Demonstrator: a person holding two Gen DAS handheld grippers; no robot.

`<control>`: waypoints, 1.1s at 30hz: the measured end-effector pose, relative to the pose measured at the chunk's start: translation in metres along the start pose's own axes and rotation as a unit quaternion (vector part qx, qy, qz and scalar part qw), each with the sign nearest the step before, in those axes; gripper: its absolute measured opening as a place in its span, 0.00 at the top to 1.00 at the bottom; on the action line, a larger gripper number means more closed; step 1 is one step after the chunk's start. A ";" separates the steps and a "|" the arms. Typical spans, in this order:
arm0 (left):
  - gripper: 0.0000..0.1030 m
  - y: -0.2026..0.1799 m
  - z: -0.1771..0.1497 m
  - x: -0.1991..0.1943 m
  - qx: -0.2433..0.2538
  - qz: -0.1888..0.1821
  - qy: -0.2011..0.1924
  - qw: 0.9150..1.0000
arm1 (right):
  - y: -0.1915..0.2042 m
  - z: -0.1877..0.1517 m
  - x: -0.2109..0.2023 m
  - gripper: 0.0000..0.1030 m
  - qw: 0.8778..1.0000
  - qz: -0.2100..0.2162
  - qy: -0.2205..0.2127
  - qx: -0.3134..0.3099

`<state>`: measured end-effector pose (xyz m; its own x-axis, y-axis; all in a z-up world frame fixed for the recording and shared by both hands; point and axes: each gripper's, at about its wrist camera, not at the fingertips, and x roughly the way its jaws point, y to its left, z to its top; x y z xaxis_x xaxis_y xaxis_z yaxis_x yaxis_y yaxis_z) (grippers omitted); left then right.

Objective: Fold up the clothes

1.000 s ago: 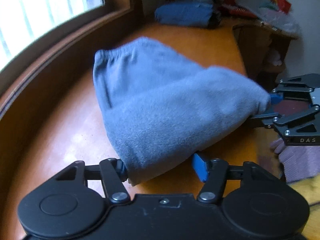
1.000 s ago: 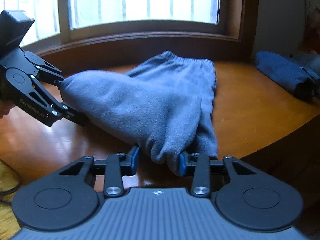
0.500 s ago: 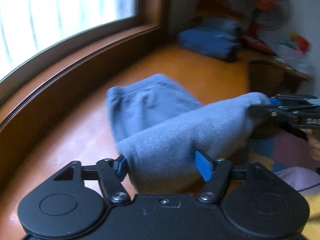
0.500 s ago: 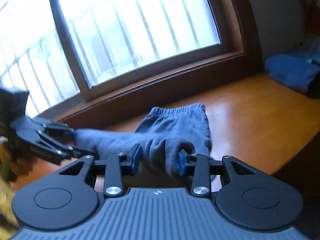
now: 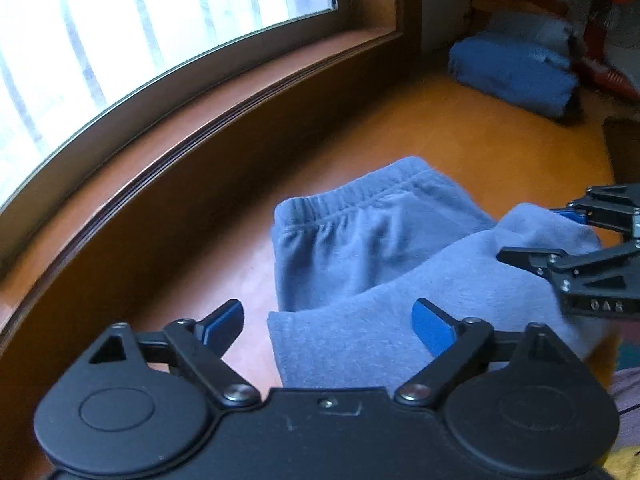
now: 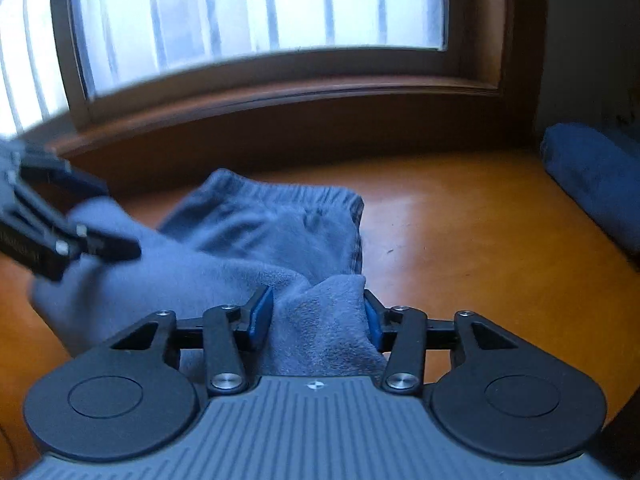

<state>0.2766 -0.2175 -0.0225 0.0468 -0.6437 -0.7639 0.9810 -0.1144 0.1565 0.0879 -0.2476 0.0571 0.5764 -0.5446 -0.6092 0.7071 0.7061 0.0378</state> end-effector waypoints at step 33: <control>0.29 -0.015 -0.094 -0.038 0.009 -0.052 -0.004 0.999 | 0.025 -0.088 -0.082 0.33 1.000 -0.011 -0.011 0.005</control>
<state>0.2776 -0.1199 -0.0547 -0.0575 -0.6340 -0.7712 0.9769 -0.1949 0.0874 0.0221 -0.1452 0.0384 0.5702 -0.5693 -0.5922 0.7233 0.6897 0.0335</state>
